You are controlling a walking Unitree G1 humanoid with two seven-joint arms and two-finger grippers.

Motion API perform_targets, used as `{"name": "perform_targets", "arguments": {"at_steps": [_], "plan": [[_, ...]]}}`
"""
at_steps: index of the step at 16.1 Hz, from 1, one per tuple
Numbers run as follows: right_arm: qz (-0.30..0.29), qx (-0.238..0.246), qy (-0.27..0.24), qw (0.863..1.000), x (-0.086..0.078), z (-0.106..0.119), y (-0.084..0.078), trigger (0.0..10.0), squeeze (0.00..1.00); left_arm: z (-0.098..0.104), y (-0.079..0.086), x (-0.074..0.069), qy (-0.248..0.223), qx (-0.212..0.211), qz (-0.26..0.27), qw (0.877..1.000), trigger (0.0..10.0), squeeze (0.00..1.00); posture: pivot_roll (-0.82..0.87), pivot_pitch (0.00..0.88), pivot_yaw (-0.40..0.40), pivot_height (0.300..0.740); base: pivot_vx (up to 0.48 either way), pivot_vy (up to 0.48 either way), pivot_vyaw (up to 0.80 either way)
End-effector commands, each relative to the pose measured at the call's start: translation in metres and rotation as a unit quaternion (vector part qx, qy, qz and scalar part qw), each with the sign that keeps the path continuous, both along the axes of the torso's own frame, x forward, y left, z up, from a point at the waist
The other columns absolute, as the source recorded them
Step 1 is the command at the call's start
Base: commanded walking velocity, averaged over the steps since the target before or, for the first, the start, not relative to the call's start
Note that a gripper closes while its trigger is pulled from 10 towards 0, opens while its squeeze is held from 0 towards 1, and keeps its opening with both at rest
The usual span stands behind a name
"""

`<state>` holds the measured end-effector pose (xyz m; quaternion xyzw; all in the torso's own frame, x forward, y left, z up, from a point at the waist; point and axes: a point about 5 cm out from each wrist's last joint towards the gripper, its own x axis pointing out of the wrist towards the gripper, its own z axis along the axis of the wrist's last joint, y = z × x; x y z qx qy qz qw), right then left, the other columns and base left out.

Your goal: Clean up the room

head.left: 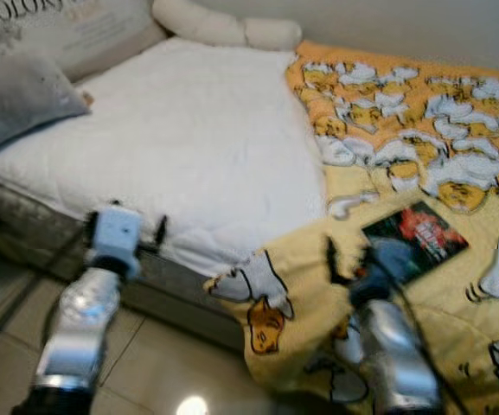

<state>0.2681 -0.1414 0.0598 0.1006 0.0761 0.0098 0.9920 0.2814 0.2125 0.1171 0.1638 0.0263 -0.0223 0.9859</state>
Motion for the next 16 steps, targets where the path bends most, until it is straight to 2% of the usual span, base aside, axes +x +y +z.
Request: {"name": "perform_targets", "arguments": {"at_steps": [1,4,7,11,13,16], "plan": [[-0.005,0.0,-0.012,1.0,0.006,0.004,-0.004,10.0,1.0,0.008,-0.006,0.002,-0.009,-0.001,-0.016,1.0,10.0,0.98,0.16,0.0,0.07,0.74,0.0,-0.341,0.0],[-0.009,0.002,-0.016,1.0,0.01,0.006,-0.006,10.0,1.0,0.008,-0.005,0.002,-0.005,-0.004,-0.013,1.0,10.0,0.98,0.16,0.0,0.065,0.74,0.0,-0.339,0.77],[-0.007,-0.004,-0.012,1.0,0.013,0.006,-0.008,10.0,1.0,-0.007,-0.009,-0.002,0.013,-0.019,-0.007,1.0,10.0,0.98,0.12,0.0,0.052,0.74,0.0,-0.341,0.79],[0.007,-0.008,-0.008,1.0,0.012,0.007,-0.01,10.0,1.0,-0.015,-0.014,-0.006,0.023,-0.032,-0.013,0.999,10.0,0.98,0.09,0.0,0.033,0.74,0.0,-0.34,0.0],[0.033,-0.012,-0.006,0.999,0.012,0.007,-0.008,10.0,1.0,-0.022,-0.017,-0.011,0.032,-0.03,-0.025,0.999,10.0,0.98,0.07,0.0,0.016,0.74,0.0,-0.334,0.0],[0.048,-0.016,-0.007,0.999,0.013,0.01,-0.004,10.0,1.0,-0.028,-0.015,-0.016,0.04,-0.028,-0.022,0.999,10.0,0.98,0.07,0.0,0.006,0.74,0.0,-0.331,0.79]]}}
